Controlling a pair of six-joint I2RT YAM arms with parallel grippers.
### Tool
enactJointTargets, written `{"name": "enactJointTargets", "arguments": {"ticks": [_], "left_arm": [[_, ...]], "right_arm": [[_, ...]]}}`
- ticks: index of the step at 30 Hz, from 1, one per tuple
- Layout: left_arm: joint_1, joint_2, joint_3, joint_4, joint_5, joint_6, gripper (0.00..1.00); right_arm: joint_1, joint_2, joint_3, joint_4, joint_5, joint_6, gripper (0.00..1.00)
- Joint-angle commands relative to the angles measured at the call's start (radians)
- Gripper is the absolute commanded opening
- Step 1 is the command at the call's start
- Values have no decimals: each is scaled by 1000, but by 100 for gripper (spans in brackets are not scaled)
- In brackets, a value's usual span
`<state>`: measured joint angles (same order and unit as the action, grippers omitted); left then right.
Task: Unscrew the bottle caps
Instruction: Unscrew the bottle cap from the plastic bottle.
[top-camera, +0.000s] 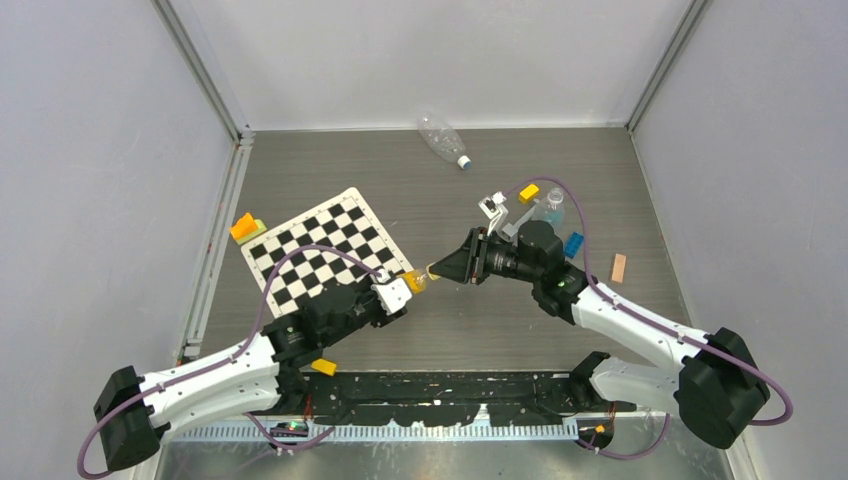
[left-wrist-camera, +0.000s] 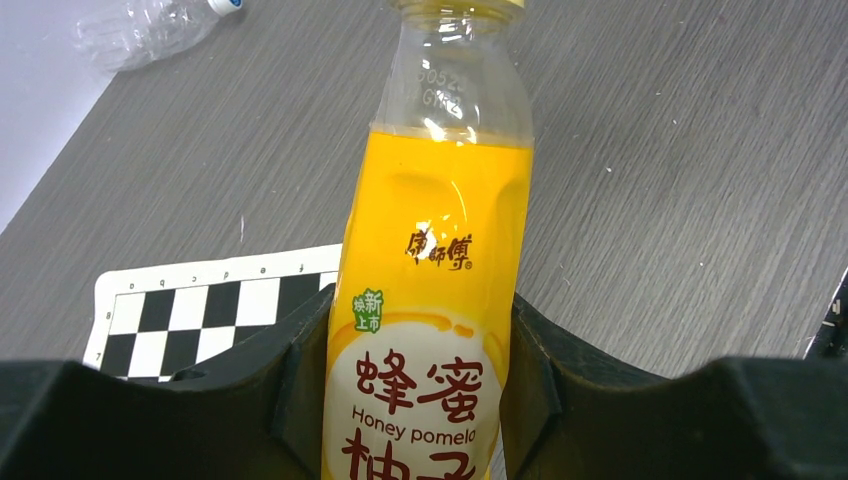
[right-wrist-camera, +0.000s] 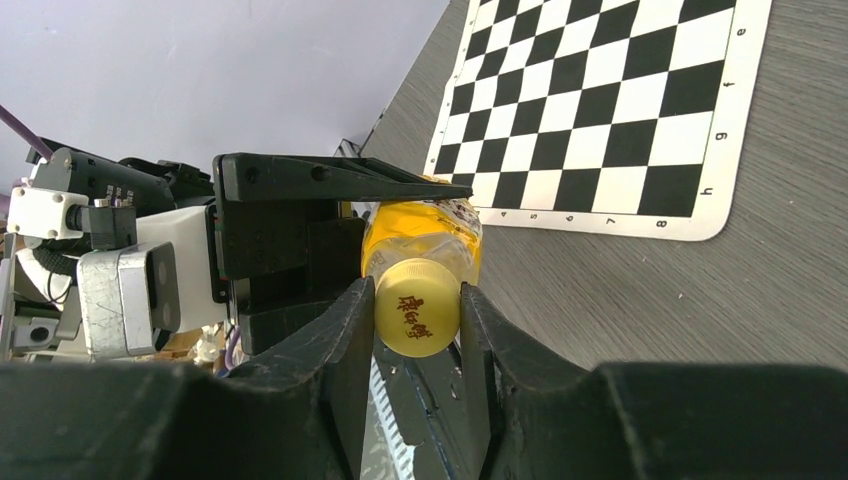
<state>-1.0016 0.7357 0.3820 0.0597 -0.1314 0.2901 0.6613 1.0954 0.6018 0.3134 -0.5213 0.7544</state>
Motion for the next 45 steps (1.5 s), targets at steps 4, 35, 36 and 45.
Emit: {"name": "enactJointTargets", "arguments": {"ticks": [4,35,36,45], "left_arm": [[3,0,97,-50,22,-123,0],[232,21,71,10,408,-180,0],[232,23,68,10,382,-172,0],[212,-5,42,28,228,-131,0]], "right_arm": [[-5,6,-54,189,-148,-110,1],[-3,-129,-209,522,115,-184,56],[-3,-149,-189,450,167,-145,56],[-3,-163,-57,86,269,88,56]]}}
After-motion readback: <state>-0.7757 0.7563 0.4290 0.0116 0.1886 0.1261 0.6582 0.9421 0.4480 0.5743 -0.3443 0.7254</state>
